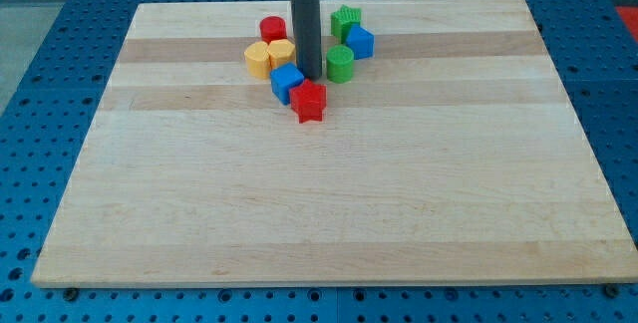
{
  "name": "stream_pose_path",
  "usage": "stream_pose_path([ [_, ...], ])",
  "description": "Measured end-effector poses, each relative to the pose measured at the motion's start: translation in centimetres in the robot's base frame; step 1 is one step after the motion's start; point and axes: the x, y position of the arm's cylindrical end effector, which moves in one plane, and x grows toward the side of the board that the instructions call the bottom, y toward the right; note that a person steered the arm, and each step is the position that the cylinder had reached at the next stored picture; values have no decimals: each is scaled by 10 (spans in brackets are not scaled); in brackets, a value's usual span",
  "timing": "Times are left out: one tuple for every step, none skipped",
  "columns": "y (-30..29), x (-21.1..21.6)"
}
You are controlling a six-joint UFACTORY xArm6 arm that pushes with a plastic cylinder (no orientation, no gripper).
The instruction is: Push the blue cube into the green circle
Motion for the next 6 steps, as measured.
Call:
stream_pose_path([
  [0, -20],
  [-8, -110],
  [-14, -181],
  [9, -179],
  [65, -171],
  [68, -129],
])
